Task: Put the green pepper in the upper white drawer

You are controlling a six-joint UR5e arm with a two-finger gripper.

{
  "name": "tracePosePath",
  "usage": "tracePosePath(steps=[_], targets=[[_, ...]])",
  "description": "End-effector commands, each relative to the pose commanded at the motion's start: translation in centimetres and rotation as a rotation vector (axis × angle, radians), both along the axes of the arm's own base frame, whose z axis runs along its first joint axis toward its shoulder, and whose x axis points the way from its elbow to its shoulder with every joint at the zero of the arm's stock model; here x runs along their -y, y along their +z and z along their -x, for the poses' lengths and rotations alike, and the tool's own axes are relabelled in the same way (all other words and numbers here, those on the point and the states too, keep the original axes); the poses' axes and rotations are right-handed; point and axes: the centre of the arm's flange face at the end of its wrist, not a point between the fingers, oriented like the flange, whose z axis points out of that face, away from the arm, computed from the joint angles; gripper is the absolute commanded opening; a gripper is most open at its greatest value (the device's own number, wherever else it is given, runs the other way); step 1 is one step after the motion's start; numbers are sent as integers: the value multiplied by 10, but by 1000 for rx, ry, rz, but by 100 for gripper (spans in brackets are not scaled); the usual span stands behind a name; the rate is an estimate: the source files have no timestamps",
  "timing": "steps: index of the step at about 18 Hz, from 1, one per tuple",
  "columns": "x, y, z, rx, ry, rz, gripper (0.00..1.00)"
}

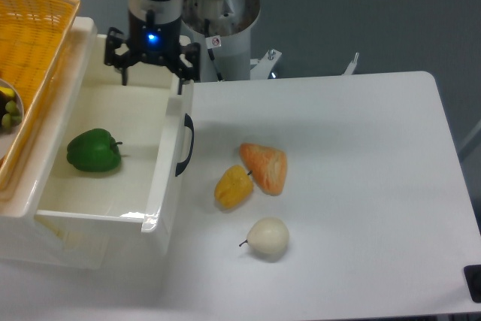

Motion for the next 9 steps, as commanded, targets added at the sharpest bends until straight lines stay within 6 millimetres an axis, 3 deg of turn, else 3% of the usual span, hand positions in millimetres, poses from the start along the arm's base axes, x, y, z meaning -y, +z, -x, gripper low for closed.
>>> tracePosePath(steps=[6, 9], targets=[[32, -2, 64, -68, 4, -8, 100], [46, -7, 83, -107, -14, 35, 100]])
